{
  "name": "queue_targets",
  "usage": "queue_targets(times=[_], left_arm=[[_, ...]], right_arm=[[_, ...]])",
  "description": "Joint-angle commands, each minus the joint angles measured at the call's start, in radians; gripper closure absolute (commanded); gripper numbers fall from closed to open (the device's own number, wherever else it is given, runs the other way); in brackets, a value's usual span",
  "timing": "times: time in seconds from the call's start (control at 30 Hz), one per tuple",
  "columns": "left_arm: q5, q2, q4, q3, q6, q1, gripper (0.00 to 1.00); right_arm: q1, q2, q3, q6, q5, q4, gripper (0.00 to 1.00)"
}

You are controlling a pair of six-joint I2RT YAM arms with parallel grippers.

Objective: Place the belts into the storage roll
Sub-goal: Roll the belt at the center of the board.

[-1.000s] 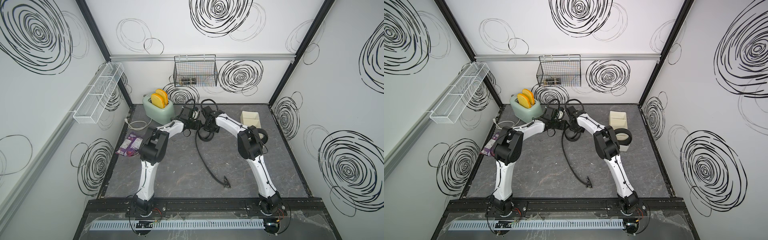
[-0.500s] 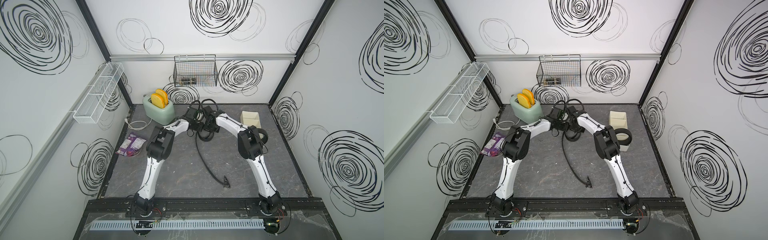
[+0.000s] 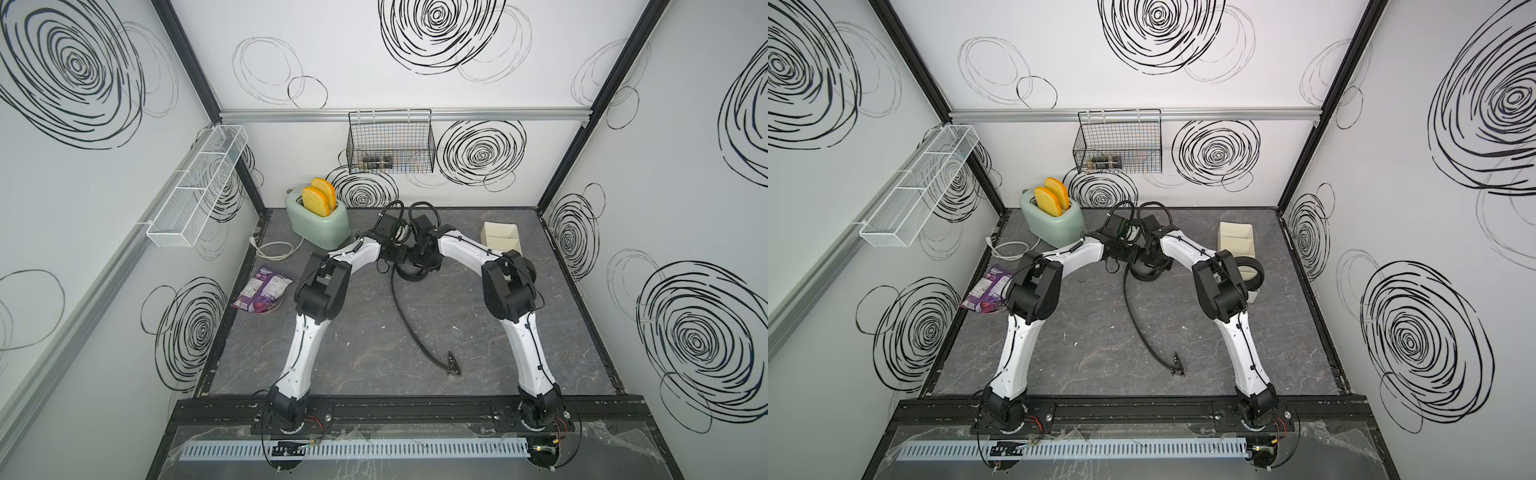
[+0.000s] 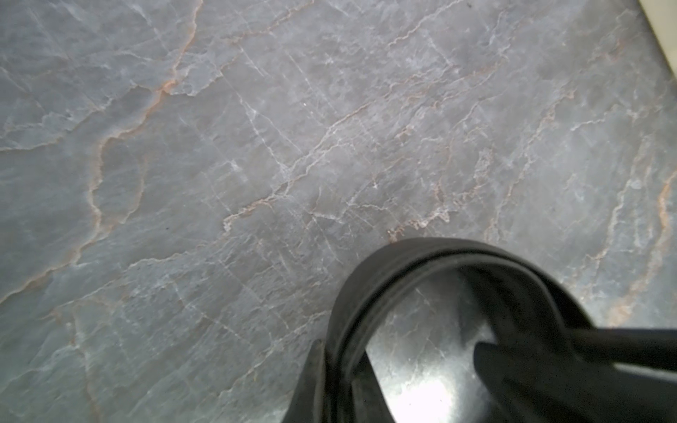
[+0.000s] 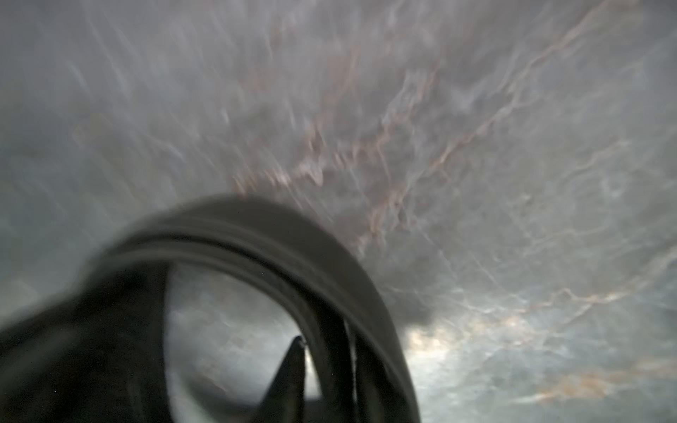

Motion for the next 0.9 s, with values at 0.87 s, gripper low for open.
queue_targets(times=[0.87], left_arm=[[-0.374, -0.327, 0.065, -0.593, -0.035, -0.037, 1.00]], right_arm=[[0.382, -0.679, -1.069, 0.120, -0.618, 0.821, 0.38]])
